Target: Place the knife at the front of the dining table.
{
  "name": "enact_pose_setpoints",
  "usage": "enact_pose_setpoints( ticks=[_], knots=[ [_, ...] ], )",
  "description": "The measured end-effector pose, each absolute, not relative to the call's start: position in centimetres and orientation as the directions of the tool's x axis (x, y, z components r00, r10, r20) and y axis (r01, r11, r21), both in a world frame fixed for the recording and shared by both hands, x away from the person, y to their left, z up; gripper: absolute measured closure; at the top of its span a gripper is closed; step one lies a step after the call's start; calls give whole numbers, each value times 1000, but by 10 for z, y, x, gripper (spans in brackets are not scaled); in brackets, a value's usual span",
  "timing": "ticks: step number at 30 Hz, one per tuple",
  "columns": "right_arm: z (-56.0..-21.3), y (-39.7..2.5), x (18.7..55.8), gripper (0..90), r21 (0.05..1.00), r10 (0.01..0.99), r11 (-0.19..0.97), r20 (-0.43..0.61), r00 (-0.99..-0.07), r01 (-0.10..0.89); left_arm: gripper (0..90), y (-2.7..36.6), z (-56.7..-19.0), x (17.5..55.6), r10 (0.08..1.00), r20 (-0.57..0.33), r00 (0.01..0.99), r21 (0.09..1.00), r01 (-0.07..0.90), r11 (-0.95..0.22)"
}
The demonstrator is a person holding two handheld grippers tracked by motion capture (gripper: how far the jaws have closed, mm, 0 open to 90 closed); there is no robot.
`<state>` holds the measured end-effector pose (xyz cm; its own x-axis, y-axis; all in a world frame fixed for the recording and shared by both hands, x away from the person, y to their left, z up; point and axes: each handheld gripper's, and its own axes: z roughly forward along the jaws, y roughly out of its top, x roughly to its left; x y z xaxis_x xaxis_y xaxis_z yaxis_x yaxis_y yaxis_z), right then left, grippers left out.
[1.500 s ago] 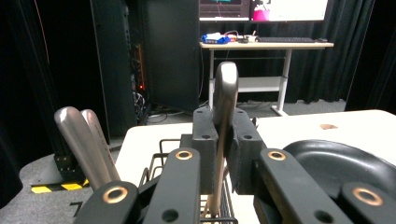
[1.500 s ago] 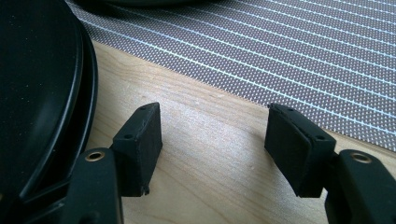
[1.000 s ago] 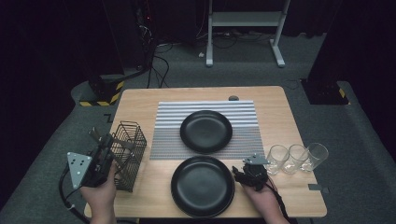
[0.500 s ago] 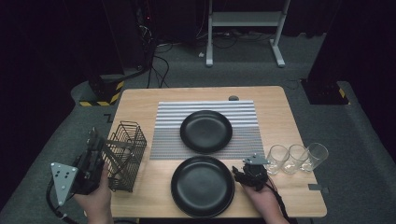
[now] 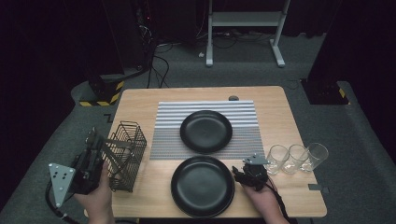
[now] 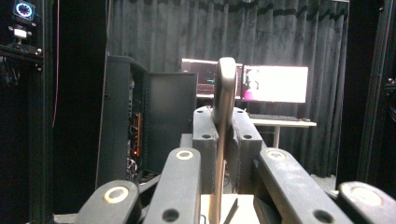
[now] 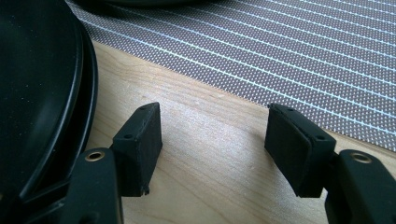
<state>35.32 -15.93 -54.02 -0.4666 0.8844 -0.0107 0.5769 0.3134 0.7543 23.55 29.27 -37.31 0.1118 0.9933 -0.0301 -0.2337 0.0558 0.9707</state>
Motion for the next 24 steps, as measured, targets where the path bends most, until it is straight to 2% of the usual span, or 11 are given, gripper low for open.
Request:
enact_pose_setpoints(
  ticks=[24],
  knots=[
    [-540, -159, 353, 364, 754, 882, 317, -10, -472, 576, 830, 289, -361, 244, 993, -9, 115, 967, -251, 38]
  ],
)
